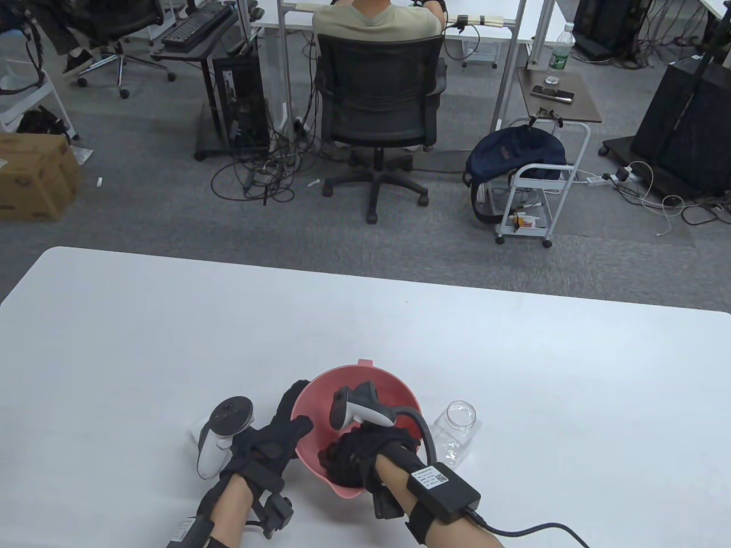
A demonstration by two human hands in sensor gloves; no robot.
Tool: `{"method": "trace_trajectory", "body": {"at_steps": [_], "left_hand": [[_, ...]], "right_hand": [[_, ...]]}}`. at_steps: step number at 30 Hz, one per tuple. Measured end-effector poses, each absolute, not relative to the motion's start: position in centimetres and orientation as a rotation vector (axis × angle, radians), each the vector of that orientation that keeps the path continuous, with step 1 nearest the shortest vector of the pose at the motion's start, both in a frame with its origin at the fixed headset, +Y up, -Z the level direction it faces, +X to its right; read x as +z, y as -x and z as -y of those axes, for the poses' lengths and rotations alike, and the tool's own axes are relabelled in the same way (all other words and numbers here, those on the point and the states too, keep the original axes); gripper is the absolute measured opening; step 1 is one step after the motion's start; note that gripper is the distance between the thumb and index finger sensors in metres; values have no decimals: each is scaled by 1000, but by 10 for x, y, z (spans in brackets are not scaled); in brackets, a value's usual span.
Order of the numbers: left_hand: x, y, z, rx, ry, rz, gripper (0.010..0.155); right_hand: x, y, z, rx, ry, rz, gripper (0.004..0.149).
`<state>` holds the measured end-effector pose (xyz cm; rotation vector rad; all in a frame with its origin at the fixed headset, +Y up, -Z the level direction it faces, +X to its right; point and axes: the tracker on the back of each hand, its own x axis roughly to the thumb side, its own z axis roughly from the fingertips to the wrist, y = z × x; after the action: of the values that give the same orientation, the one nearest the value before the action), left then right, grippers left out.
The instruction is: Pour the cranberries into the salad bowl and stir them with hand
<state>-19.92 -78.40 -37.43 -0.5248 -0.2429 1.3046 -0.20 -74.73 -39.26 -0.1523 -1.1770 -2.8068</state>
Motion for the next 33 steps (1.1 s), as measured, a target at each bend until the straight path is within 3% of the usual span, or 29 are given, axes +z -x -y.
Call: {"method": "trace_trajectory", "body": {"at_steps": [14,33], "left_hand": [[-374,200,784,1302,523,246,71],[-374,200,785,1308,523,246,71]], "right_hand": [[-391,2,743,-2880,248,1155,59],[-390,2,741,-2874,236,1137,61]]}}
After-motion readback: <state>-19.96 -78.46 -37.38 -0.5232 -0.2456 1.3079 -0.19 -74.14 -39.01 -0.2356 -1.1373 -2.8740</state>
